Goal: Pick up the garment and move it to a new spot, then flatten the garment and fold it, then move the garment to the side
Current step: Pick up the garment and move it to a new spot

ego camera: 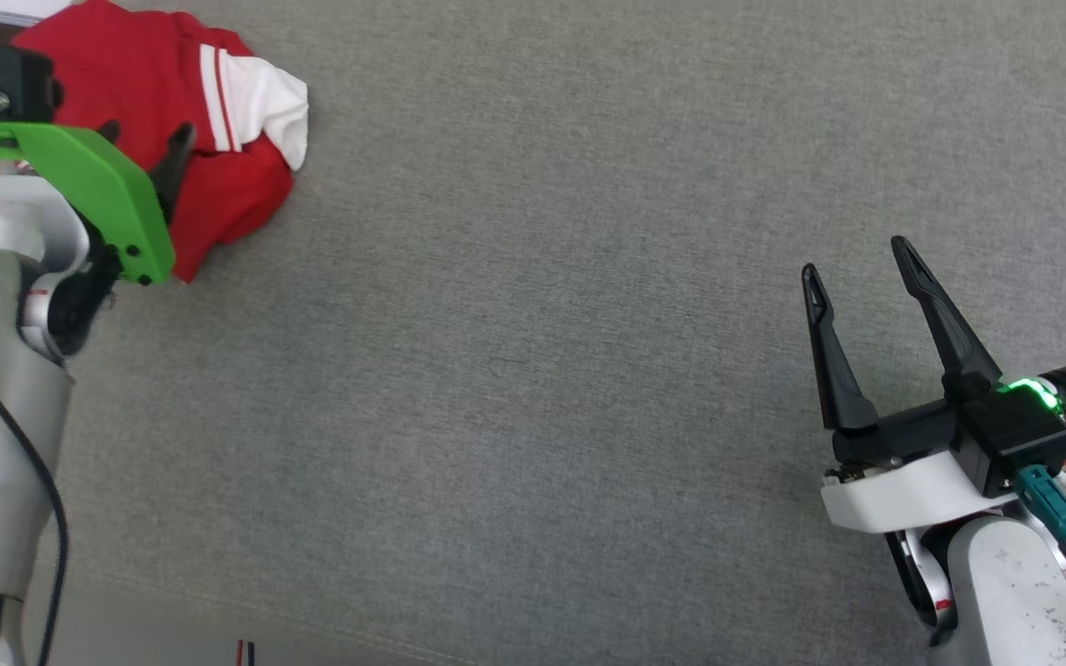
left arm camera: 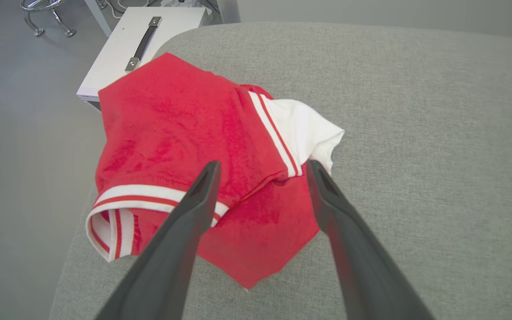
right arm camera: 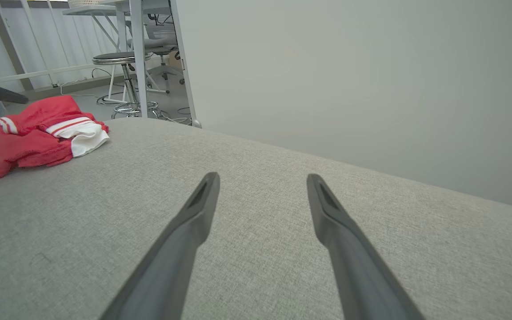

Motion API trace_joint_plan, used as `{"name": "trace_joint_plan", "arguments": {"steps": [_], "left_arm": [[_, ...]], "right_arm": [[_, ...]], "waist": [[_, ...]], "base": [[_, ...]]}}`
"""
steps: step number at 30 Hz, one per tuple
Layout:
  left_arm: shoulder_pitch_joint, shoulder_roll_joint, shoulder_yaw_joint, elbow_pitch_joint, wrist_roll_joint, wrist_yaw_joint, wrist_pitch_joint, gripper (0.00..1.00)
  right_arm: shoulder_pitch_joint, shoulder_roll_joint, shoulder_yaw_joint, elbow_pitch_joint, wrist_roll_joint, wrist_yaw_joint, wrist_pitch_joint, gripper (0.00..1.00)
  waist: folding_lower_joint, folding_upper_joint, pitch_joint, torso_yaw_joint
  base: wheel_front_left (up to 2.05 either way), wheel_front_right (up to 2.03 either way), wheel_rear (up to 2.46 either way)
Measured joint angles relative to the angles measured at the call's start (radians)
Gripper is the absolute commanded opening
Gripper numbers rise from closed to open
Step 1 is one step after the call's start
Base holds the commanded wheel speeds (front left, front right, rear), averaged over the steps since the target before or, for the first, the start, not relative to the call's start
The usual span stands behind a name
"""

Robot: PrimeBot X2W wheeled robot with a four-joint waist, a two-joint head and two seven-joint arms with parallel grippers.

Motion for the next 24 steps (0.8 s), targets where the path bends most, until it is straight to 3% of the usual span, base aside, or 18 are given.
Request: {"name": "trace_joint_plan", "arguments": {"steps": [5,15,16,17,20,24], "left_arm": [[-0.061,0.071,-0.027,0.081,-0.093,0.000,0.083,1.00],[-0.082,0.128,-0.078,0.206,-0.183,0.000,0.151,1.00],[-0.086,0.132,-0.079,0.213,-0.191,0.000,0.159,0.91],[-0.091,0.135,-0.081,0.219,-0.205,0.000,0.171,0.00],[-0.092,0.144,-0.095,0.209,-0.231,0.000,0.178,0.00],[-0.087,0.137,-0.104,0.227,-0.233,0.000,0.107,0.00]], "right_arm": [[-0.018,-0.002,0.007,-0.002,0.000,0.000,0.000,1.00],[-0.023,0.006,0.018,-0.001,0.000,0.000,-0.001,1.00],[-0.023,0.007,0.019,-0.001,-0.002,0.000,-0.001,1.00],[-0.023,0.008,0.020,-0.001,-0.004,0.000,-0.002,1.00],[-0.023,0.011,0.020,0.001,-0.007,0.000,-0.002,1.00],[-0.022,0.013,0.018,0.013,-0.007,0.000,-0.004,1.00]], "waist": [[0.0000,0.0000,0.062,-0.050],[0.0000,0.0001,0.130,-0.138],[0.0000,0.0001,0.133,-0.142],[0.0000,0.0001,0.136,-0.148],[0.0000,0.0002,0.135,-0.157],[0.0000,0.0001,0.114,-0.157]], "base": [[0.00,0.00,0.00],[0.00,0.00,0.00],[0.00,0.00,0.00],[0.00,0.00,0.00],[0.00,0.00,0.00],[0.00,0.00,0.00]]}}
